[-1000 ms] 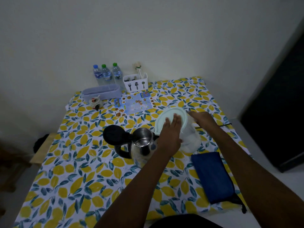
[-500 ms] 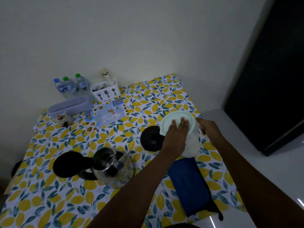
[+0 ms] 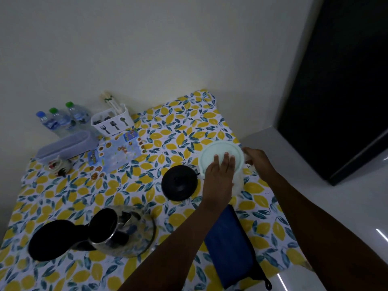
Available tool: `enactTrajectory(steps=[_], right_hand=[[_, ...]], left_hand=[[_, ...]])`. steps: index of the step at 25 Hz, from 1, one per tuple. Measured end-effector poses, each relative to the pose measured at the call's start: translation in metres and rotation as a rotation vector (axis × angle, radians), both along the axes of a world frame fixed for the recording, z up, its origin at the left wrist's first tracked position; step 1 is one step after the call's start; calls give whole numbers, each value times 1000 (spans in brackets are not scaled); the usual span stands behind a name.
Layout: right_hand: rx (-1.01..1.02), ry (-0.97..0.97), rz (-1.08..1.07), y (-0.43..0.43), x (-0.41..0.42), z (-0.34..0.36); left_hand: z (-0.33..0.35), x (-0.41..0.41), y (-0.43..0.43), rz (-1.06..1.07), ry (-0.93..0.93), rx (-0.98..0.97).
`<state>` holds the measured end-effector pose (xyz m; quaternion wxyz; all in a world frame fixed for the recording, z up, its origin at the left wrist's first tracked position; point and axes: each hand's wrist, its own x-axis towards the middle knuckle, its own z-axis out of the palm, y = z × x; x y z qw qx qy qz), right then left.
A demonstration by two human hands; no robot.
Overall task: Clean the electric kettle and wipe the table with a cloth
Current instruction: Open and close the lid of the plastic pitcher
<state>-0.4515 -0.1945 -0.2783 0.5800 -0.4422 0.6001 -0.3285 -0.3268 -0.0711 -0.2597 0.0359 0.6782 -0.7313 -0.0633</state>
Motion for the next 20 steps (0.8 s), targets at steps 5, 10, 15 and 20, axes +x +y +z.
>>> enactTrajectory(steps=[5, 10, 15, 20], right_hand=[[-173, 180, 204, 4, -28, -9], [-438, 318, 123, 24, -28, -13], [-648, 340, 24, 93, -32, -36], [-660, 412, 150, 175, -9, -45]], left_hand=[[-5, -5, 1, -54, -4, -89], [-4, -7, 4, -55, 27, -132], [-15, 10, 41, -43, 172, -228], [-31, 44, 103, 69, 363, -216]])
